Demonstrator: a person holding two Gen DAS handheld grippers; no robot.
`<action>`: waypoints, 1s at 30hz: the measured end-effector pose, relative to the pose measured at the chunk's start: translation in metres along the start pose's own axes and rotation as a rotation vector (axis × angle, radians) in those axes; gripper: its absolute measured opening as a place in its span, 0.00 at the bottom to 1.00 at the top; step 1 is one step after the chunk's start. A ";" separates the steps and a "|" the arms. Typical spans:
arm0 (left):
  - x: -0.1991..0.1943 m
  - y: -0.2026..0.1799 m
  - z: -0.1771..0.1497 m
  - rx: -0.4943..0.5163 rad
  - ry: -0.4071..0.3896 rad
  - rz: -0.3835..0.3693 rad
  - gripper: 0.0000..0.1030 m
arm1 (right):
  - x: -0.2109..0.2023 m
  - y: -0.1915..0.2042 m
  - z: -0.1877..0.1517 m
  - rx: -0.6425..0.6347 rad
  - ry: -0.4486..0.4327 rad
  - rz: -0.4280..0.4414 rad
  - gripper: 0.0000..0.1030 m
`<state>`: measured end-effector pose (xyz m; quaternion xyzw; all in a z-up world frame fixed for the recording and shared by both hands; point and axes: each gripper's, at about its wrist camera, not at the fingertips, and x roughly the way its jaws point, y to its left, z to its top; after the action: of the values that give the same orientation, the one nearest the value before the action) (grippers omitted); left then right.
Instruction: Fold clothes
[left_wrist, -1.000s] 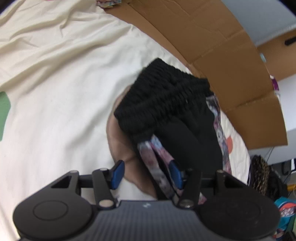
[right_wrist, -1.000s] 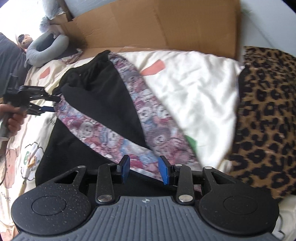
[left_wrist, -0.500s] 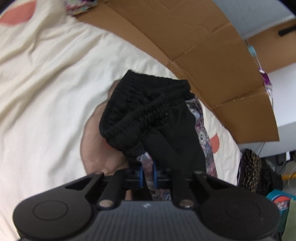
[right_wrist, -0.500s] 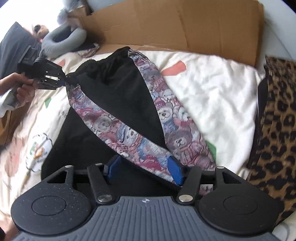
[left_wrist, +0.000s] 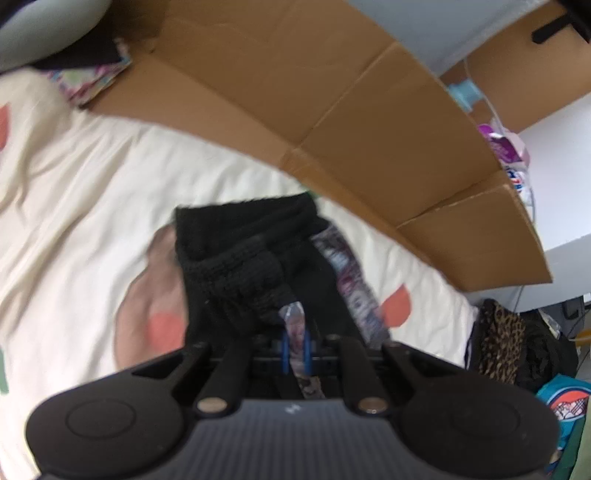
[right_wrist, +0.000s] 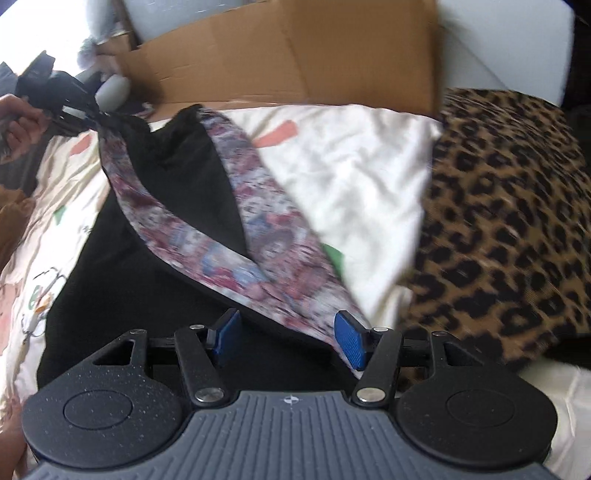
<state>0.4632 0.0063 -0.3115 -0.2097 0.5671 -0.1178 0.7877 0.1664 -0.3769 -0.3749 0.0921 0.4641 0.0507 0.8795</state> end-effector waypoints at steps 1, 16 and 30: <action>0.003 -0.006 0.004 0.005 -0.003 -0.004 0.08 | -0.002 -0.004 -0.003 0.016 -0.005 -0.009 0.61; 0.053 -0.045 0.043 0.012 -0.064 -0.002 0.07 | 0.017 -0.047 -0.019 0.249 0.025 -0.028 0.06; 0.122 -0.054 0.063 0.035 -0.054 0.110 0.06 | 0.029 -0.056 -0.017 0.302 0.074 -0.006 0.05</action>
<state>0.5650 -0.0806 -0.3726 -0.1675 0.5544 -0.0783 0.8114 0.1691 -0.4242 -0.4191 0.2198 0.4987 -0.0189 0.8382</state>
